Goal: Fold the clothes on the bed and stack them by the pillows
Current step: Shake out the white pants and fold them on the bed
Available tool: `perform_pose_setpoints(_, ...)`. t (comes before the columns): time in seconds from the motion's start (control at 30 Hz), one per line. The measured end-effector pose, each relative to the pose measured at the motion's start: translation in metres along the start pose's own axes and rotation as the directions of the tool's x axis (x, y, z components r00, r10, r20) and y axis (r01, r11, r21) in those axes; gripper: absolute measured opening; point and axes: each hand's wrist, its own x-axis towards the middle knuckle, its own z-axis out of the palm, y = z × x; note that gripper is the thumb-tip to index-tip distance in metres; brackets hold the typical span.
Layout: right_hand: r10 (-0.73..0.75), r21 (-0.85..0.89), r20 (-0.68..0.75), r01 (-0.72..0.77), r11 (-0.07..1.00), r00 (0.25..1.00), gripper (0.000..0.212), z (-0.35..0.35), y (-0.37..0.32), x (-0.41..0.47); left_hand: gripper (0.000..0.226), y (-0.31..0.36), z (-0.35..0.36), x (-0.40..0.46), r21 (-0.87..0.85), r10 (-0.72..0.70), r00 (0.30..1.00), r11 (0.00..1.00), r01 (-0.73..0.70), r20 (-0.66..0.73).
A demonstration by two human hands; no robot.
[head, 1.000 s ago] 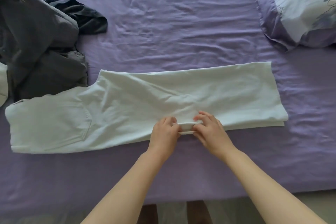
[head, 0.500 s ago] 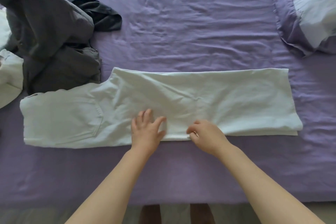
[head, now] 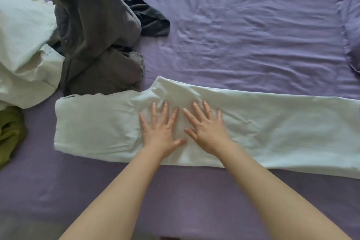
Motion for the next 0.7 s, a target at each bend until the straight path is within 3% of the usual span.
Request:
perform_pose_setpoints(0.1, 0.081, -0.053, 0.07, -0.078, 0.996, 0.994, 0.069, 0.001, -0.004, 0.031, 0.111, -0.025, 0.0, 0.013, -0.05, -0.005, 1.0, 0.999, 0.005, 0.004)
perform_pose_setpoints(0.17, 0.154, -0.045, 0.025, -0.152, 0.987, 0.988, 0.073, 0.001, -0.014, 0.034, 0.111, -0.042, -0.002, 0.016, -0.025, 0.03, 0.999, 0.999, -0.031, -0.017)
perform_pose_setpoints(0.23, 0.142, -0.04, -0.14, -0.148, 0.988, 0.98, 0.074, 0.002, -0.033, 0.029, 0.106, -0.055, -0.002, 0.012, -0.002, 0.068, 0.995, 0.998, -0.068, -0.074)
perform_pose_setpoints(0.33, -0.05, -0.053, -0.351, 0.033, 0.998, 0.935, 0.068, -0.005, -0.06, 0.042, 0.094, -0.072, 0.002, 0.008, 0.013, 0.086, 0.977, 0.996, -0.085, -0.193)
perform_pose_setpoints(0.5, 0.049, -0.029, 0.018, -0.048, 0.998, 0.999, 0.066, -0.014, -0.064, 0.095, 0.083, -0.095, 0.006, 0.011, 0.012, 0.204, 0.968, 0.979, -0.205, -0.146)
perform_pose_setpoints(0.57, 0.086, -0.042, 0.012, -0.086, 0.995, 0.996, 0.067, -0.016, -0.066, 0.094, 0.073, -0.109, 0.0, 0.005, -0.002, 0.228, 0.939, 0.972, -0.236, -0.257)
perform_pose_setpoints(0.63, 0.117, 0.006, -0.098, -0.117, 0.993, 0.988, 0.068, -0.009, -0.083, 0.077, 0.066, -0.127, -0.002, -0.007, -0.074, 0.097, 0.916, 0.988, -0.137, -0.39)
perform_pose_setpoints(0.7, 0.057, 0.075, -0.192, -0.044, 0.996, 0.98, 0.069, 0.006, -0.116, 0.051, 0.077, -0.151, 0.0, -0.016, -0.26, -0.178, 0.913, 0.962, 0.083, -0.367)
